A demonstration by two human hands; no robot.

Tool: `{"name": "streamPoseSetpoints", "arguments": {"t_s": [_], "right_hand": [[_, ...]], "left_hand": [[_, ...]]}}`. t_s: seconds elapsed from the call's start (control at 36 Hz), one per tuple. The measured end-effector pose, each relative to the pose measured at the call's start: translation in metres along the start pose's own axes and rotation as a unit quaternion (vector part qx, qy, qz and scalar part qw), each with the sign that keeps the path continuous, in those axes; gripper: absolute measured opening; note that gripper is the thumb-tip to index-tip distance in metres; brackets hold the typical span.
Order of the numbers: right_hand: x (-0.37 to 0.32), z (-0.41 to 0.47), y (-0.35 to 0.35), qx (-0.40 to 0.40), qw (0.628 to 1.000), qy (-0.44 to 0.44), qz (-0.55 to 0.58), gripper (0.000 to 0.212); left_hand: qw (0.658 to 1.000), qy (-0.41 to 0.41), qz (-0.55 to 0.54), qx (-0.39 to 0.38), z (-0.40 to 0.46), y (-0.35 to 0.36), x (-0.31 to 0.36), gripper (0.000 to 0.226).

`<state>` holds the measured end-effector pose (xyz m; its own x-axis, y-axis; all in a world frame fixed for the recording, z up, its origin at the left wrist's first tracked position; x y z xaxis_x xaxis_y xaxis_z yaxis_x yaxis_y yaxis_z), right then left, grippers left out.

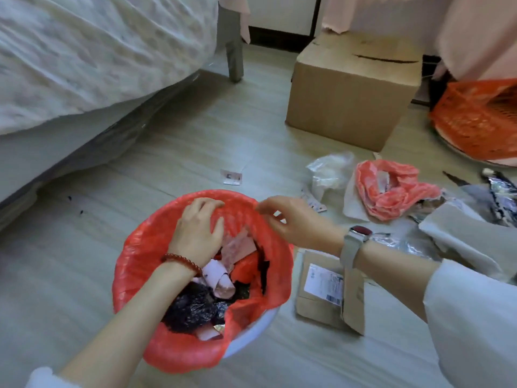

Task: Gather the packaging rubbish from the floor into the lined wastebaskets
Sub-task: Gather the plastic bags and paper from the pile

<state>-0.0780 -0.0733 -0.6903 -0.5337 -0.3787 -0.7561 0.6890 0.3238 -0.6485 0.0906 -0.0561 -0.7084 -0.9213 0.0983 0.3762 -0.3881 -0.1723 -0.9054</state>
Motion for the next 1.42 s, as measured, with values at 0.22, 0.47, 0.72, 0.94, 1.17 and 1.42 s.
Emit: {"name": "streamPoseSetpoints", "arguments": {"t_s": [0.22,0.47,0.72,0.94,1.17,1.42], "right_hand": [[0.127,-0.079,-0.123,0.076,0.985,0.144,-0.048,0.026],[0.304,-0.191,-0.135,-0.005,0.949,0.269,-0.166,0.052],[0.369,-0.214,-0.078,-0.159,0.924,0.276,-0.21,0.077],[0.343,-0.214,-0.132,-0.088,0.975,0.102,-0.174,0.078],[0.31,-0.193,-0.173,0.14,0.978,0.062,0.142,0.024],[0.311,-0.213,-0.151,0.106,0.847,0.266,0.448,0.018]], "left_hand": [[0.991,0.109,-0.057,-0.06,0.038,0.084,0.166,0.03],[0.949,0.11,0.038,-0.292,0.025,0.235,0.25,0.037],[0.938,0.049,0.085,-0.333,0.015,0.288,0.254,0.044],[0.936,0.102,0.051,-0.334,0.01,0.283,0.283,0.069],[0.919,0.167,0.044,-0.353,0.033,0.267,0.302,0.097],[0.954,0.097,-0.092,-0.268,0.044,0.264,0.294,0.027]]}}
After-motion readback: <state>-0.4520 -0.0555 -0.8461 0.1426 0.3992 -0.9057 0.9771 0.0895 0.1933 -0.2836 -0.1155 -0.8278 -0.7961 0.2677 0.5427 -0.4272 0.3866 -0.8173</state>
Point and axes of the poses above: each hand's wrist, its own z-axis towards the middle knuckle, its own y-axis out of the palm, x = y × z, the point moved 6 cm from there along z, towards the middle knuckle, and after that the axes turned 11 degrees about z, right-handed, at the moved point
